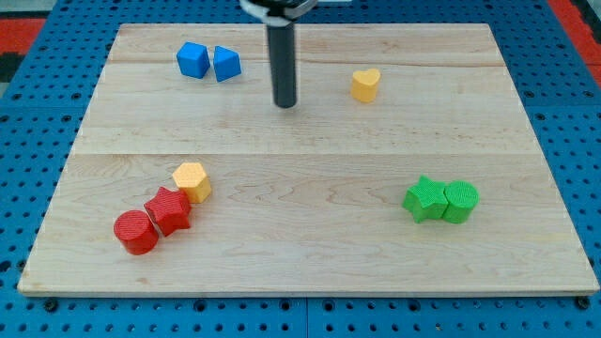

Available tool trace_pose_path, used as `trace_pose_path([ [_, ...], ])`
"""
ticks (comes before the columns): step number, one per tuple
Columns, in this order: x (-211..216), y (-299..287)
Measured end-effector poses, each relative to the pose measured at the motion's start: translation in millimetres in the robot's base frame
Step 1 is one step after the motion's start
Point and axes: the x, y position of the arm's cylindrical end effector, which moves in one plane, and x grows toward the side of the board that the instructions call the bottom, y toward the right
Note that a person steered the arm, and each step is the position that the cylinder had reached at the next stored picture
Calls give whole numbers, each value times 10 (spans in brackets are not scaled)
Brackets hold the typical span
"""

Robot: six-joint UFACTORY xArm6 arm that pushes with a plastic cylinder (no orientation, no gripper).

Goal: Push the yellow heart downwards of the board

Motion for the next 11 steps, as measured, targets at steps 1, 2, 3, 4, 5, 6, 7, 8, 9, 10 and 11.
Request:
trace_pose_path([
  [1,-260,330],
  [2,-71,980],
  [3,416,775],
  [4,338,1008],
  [5,-423,754],
  [6,-852,1267],
  [7,-533,1782],
  [8,-185,1150],
  [9,22,473],
  [10,-4,975],
  [11,-130,1326],
])
